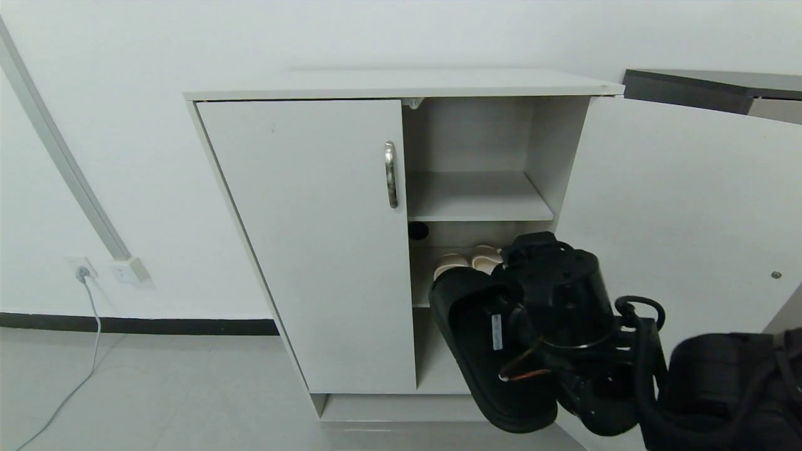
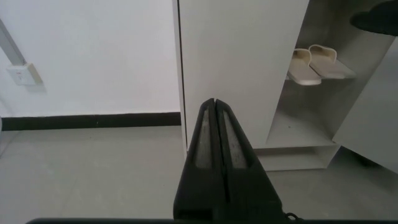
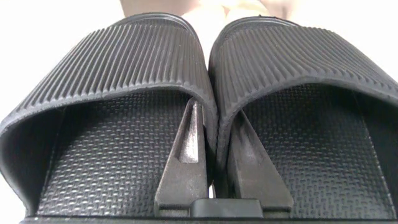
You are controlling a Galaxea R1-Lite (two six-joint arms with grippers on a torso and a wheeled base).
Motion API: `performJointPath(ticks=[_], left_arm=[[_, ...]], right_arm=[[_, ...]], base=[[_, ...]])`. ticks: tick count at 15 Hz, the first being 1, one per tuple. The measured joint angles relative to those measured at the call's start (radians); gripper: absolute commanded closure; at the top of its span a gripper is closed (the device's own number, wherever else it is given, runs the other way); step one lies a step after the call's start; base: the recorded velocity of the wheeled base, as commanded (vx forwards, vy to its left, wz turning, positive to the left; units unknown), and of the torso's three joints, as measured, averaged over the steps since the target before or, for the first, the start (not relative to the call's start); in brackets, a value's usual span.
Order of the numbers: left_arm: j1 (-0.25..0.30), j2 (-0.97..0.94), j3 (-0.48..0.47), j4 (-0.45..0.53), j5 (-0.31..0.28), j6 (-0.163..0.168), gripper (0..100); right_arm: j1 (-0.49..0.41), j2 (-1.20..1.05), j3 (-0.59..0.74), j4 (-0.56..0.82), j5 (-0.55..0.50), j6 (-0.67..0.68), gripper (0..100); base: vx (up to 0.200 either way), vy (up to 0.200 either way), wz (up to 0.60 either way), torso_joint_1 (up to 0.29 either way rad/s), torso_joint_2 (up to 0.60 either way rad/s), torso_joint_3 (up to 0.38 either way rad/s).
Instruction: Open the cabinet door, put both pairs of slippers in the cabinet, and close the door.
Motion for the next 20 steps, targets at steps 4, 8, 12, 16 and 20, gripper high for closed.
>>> performJointPath(ticks=[4,8,12,16,20], left_arm=[[0.001,0.0,0.0,0.0,0.0,0.0,100],[0.0,0.0,0.0,0.0,0.0,0.0,100],[0.0,0.0,0.0,0.0,0.0,0.0,100],[0.001,0.0,0.0,0.001,0.0,0.001,100],[0.0,0.0,0.0,0.002,-0.001,0.001,100]], right_arm=[[-0.016,0.095,-0.349,0.267,-0.083,0.12,100],[-0.055,0.198,-0.516,0.307,-0.133,0.082,100],[-0.067,0.223,-0.535,0.307,-0.143,0.067,100],[-0.071,0.231,-0.537,0.305,-0.144,0.048,100],[-0.072,0.232,-0.541,0.304,-0.144,0.045,100]], base=[[0.0,0.0,0.0,0.0,0.0,0.0],[0.0,0.0,0.0,0.0,0.0,0.0],[0.0,0.0,0.0,0.0,0.0,0.0],[0.2,0.0,0.0,0.002,0.0,0.001],[0.2,0.0,0.0,-0.001,0.0,0.002]])
